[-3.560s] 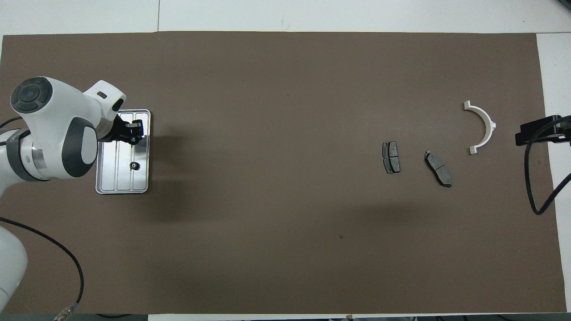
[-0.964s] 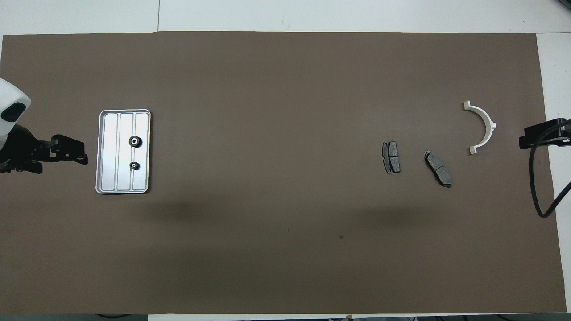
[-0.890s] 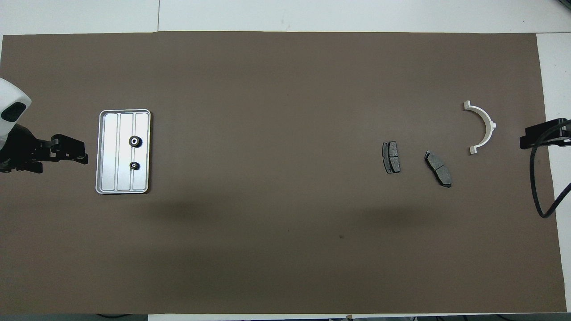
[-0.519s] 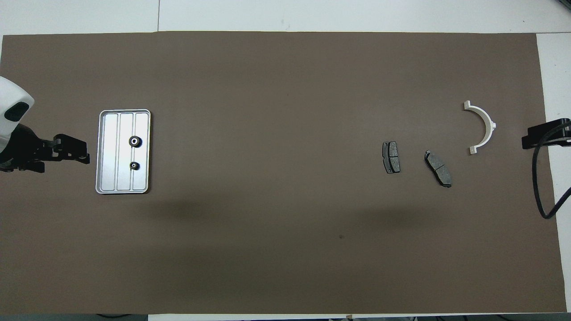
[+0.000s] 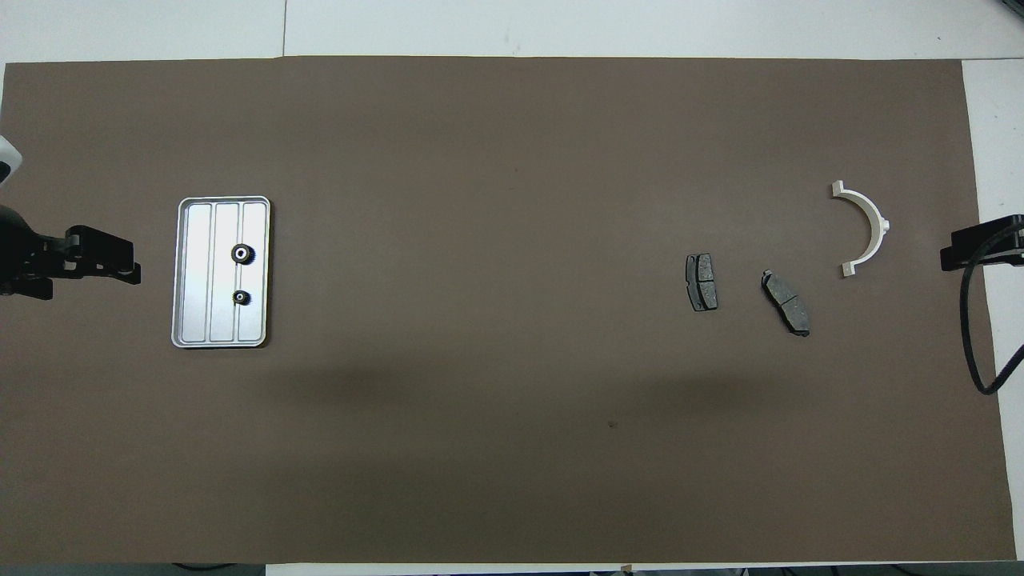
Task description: Pick bearing gear from pile to tray
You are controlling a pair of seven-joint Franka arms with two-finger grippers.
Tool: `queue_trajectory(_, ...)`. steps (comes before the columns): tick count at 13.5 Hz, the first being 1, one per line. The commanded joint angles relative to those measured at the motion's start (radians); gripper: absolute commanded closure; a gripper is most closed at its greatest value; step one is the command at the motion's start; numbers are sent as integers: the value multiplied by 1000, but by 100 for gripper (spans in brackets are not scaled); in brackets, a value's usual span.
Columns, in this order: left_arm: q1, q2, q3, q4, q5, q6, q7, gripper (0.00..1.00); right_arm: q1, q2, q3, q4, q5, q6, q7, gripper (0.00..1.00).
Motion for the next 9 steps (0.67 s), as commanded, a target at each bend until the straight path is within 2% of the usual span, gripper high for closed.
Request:
queue_trajectory(1,-11,33,6,36,-2,-10,10,0,-13,-13,3,-1,3,-21,-17,0)
queue_trajectory(9,-11,31,6,12,-2,91,11,0,-11,-13,0,1,10,-15,-19,0)
